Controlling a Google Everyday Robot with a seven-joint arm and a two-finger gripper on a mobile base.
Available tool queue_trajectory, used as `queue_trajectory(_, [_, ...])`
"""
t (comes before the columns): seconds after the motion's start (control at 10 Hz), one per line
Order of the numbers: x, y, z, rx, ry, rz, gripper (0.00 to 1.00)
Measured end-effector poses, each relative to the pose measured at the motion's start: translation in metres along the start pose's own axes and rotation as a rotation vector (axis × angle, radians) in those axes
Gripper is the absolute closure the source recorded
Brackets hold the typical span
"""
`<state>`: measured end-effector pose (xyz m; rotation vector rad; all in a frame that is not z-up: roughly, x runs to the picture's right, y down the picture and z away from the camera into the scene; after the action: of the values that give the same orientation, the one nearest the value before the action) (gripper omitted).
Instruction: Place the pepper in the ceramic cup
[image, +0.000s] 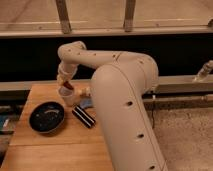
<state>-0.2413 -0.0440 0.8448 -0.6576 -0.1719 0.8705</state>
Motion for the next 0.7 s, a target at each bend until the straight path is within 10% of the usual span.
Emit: queue_trajectory(0.7, [0.01, -0.001, -0.01, 0.045, -0.024, 0.028, 1.0])
